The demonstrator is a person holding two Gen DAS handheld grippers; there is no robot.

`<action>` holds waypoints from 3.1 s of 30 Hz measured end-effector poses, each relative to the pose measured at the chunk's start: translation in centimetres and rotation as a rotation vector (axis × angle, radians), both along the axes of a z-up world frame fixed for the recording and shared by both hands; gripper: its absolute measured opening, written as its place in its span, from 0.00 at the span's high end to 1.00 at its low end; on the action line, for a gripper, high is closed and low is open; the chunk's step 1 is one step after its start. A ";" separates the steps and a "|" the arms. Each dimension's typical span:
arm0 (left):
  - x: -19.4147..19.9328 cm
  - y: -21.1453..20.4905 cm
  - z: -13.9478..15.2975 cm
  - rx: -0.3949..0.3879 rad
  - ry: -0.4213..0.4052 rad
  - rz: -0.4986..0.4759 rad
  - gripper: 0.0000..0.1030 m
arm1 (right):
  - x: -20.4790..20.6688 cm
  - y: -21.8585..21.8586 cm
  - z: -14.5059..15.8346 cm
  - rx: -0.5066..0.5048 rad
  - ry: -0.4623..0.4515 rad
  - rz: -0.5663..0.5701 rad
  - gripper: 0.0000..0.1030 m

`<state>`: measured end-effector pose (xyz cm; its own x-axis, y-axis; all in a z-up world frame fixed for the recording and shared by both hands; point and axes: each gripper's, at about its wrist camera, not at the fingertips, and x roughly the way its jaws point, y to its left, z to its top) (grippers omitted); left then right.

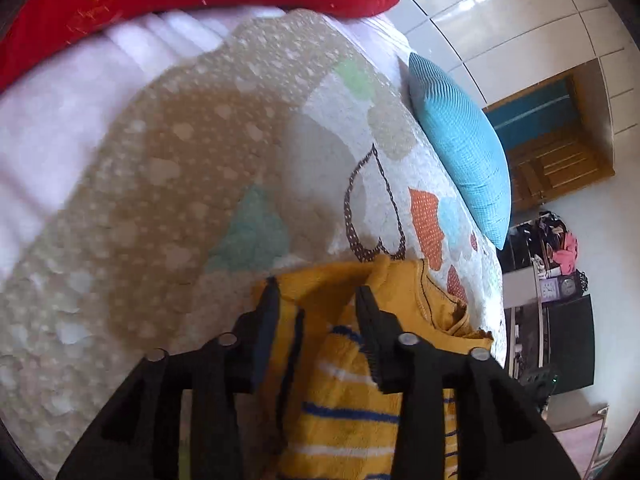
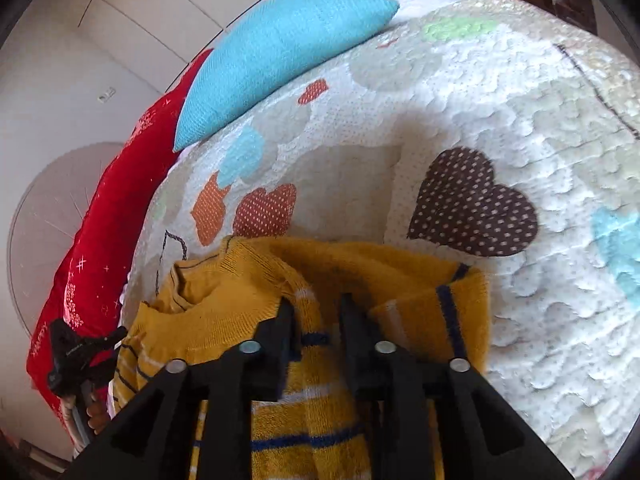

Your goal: Fold small clothes

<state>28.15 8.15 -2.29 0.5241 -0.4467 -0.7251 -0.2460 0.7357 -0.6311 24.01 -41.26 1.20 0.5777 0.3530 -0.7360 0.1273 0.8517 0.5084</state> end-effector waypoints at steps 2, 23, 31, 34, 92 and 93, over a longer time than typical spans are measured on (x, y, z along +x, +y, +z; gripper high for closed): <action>-1.9 1.1 1.8 0.086 -0.011 0.037 0.34 | -1.7 -0.2 2.1 -0.069 -0.044 -0.035 0.59; -15.0 -5.4 0.9 0.694 -0.019 -0.118 0.32 | -14.8 3.5 1.0 -0.280 -0.048 0.090 0.72; -21.1 -5.6 6.6 0.649 -0.181 -0.023 0.16 | -18.5 2.3 2.5 -0.377 -0.047 0.012 0.55; -23.8 -6.5 8.9 0.646 -0.281 0.045 0.04 | -19.9 3.4 3.0 -0.379 -0.075 0.038 0.55; -32.2 2.1 3.2 0.629 0.005 0.230 0.04 | -17.6 37.5 -2.7 -0.865 -0.207 0.597 0.28; -32.1 2.1 3.1 0.625 0.007 0.228 0.04 | -17.6 37.6 -2.8 -0.872 -0.210 0.596 0.28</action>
